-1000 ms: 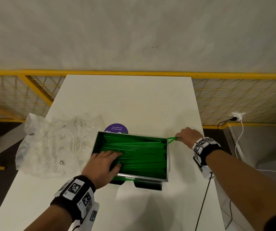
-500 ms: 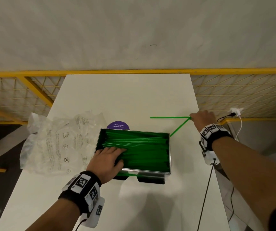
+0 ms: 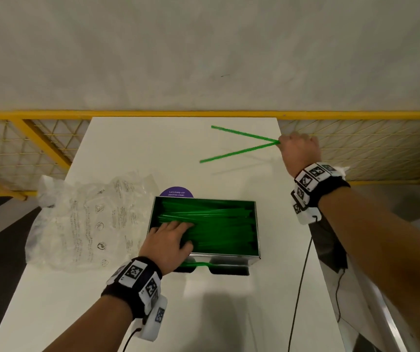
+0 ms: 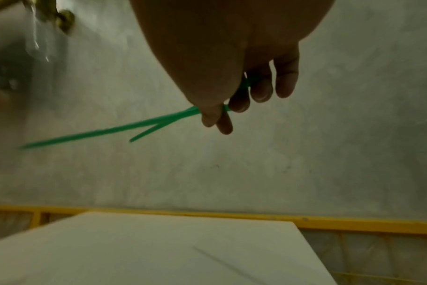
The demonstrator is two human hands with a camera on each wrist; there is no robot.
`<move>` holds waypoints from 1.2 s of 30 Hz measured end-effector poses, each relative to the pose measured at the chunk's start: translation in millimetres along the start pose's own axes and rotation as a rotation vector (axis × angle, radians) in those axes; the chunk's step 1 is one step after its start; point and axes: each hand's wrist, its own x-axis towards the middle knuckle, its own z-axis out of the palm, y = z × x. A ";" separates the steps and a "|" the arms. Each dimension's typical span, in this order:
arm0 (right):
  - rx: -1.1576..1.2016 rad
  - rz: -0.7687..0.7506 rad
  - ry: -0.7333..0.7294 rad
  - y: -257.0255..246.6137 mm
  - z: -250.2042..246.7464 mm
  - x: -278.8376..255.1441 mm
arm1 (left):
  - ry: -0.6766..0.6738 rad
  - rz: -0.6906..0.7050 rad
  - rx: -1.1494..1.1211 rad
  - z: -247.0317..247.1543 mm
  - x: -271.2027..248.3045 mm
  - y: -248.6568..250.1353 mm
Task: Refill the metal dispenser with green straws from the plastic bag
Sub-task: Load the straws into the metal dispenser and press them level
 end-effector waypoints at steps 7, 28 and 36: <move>0.100 -0.177 -0.012 -48.1 -33.6 -108.2 | 0.457 0.039 -0.643 -26.0 -21.3 -11.6; 0.045 -0.229 -0.565 -75.8 -47.3 -166.2 | 0.322 0.258 -0.309 -23.8 -19.5 -47.5; 0.208 -0.376 -0.606 -127.9 -14.3 -136.1 | -0.033 0.223 -0.088 -34.1 5.9 -26.6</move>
